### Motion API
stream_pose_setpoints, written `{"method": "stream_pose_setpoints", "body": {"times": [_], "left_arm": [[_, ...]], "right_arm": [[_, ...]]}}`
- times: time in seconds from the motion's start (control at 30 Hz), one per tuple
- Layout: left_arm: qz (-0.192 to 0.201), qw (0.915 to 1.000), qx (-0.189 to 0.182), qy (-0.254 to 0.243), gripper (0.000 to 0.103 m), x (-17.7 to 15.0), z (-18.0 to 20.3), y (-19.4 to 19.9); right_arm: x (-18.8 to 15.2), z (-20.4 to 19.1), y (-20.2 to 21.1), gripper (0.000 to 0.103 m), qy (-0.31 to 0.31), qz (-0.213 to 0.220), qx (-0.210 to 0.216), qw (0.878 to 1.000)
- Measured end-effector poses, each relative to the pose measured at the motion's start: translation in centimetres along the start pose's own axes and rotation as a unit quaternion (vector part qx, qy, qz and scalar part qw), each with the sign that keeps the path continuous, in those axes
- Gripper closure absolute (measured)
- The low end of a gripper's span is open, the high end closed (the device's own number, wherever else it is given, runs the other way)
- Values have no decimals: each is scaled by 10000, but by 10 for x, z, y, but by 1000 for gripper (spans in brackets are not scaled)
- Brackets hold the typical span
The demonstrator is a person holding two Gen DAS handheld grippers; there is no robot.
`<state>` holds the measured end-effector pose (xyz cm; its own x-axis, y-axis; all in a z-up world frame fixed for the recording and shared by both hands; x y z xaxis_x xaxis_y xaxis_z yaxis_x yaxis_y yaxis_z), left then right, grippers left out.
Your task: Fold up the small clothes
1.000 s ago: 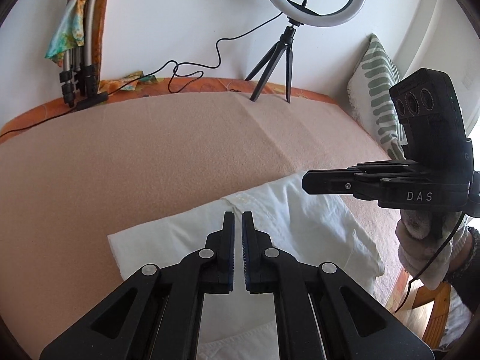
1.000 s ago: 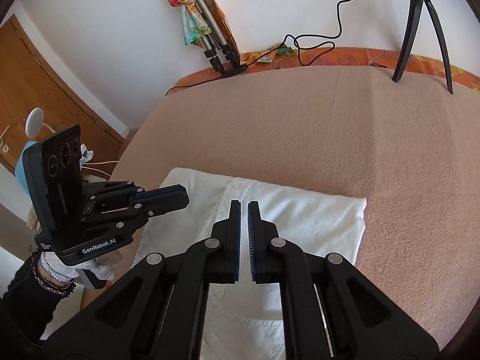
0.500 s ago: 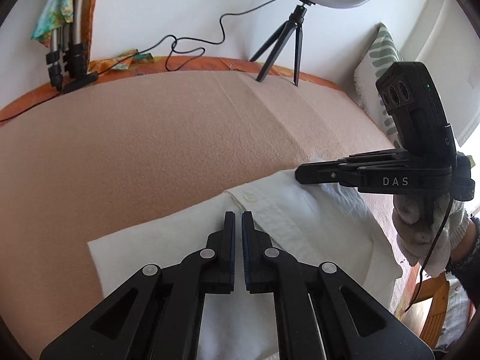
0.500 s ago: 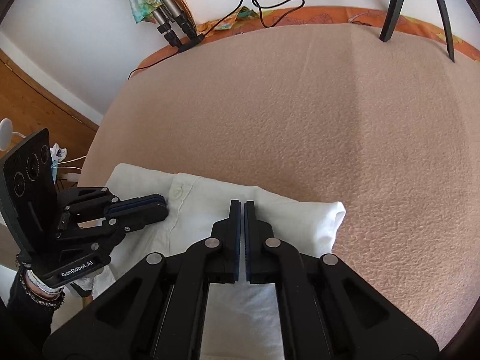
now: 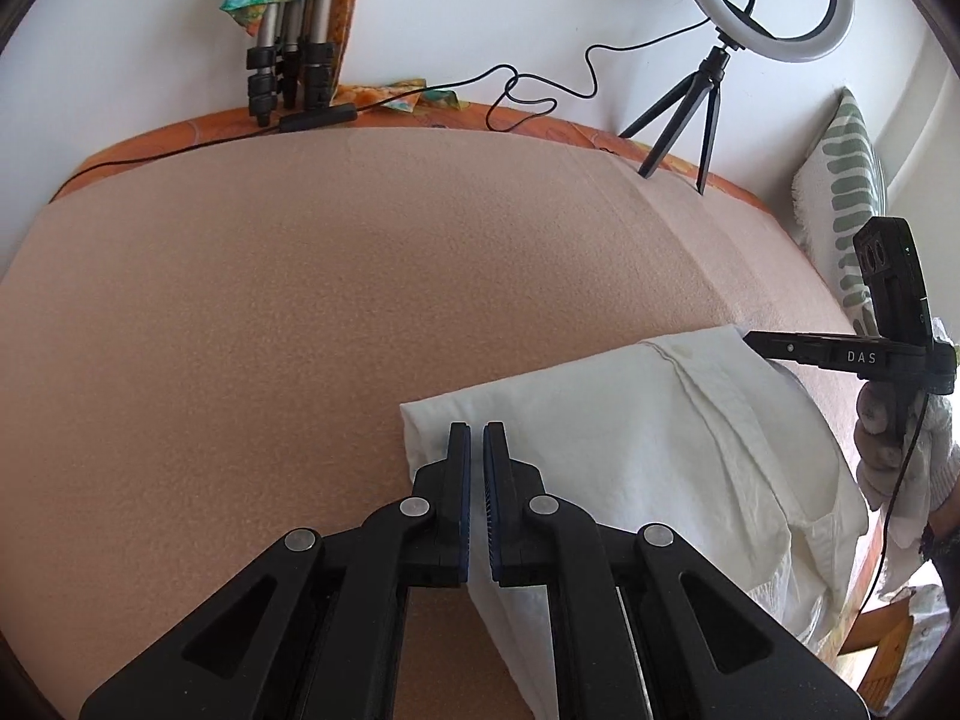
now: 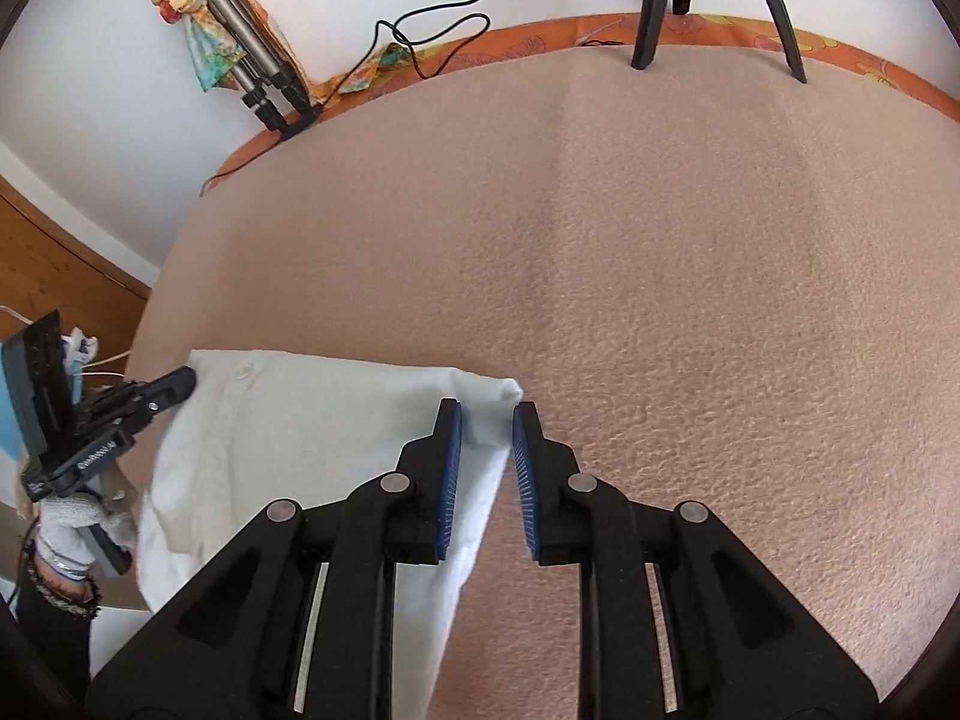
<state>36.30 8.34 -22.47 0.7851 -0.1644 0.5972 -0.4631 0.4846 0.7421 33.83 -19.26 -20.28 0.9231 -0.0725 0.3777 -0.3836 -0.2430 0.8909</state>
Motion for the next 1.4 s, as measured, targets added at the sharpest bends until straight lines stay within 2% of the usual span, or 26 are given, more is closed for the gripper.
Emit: {"method": "stream_pose_setpoints", "body": {"times": [0.07,0.13,0.2,0.23,0.27,0.3,0.33,0.5,0.63,0.8,0.97,1.13,1.3,1.4], "left_arm": [[104,9997,212,31,98,0,-8,12],[197,9993,219,215,98,-1,-17,26],[267,9987,76,437,97,-5,-22,41],[268,9980,5,575,86,-9,-23,47],[220,9968,-153,756,69,-13,-24,51],[160,9948,-331,945,61,-18,-25,54],[125,9922,-507,1136,53,-23,-25,56],[77,9786,-1080,1751,53,-36,-28,56],[122,9717,-1254,1998,53,-35,-27,48],[27,9730,-1228,1953,53,-31,-19,35],[-41,9726,-1203,1990,53,-26,-19,20],[-10,9676,-1355,2132,53,-22,-20,7],[106,9567,-1572,2447,52,-13,-25,-1],[174,9598,-1557,2330,53,-9,-21,-4]], "right_arm": [[1,4,8,84,-85,106,-103,9999],[2,8,21,80,-23,217,-258,9994],[-2,13,36,60,-61,309,-207,9993],[-6,15,43,54,-146,352,-71,9992],[-11,18,51,44,-251,385,110,9989],[-17,22,58,38,-365,397,270,9982],[-24,26,64,37,-490,402,418,9971],[-76,38,80,34,-1274,227,1494,9803],[-125,36,78,33,-1440,49,1760,9738],[-162,26,65,33,-1803,-60,2160,9596],[-168,13,58,33,-2029,109,2464,9476],[-160,2,51,33,-1941,139,2525,9478],[-152,-4,44,33,-2104,224,2780,9370],[-147,-5,41,34,-2247,284,2887,9302]]}}
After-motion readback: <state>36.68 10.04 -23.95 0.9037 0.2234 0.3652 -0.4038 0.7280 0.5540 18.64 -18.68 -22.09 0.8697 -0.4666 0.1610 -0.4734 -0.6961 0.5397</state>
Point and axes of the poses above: each gripper's, at about its wrist camera, not at the fingertips, and y roughly against the way its jaws point, z to its right, x to its top, the point moved 5 cm from there along -y, roughly the way its jaws point, and after that the axes turned 3 degrees about -x, right-handed, at the moved point
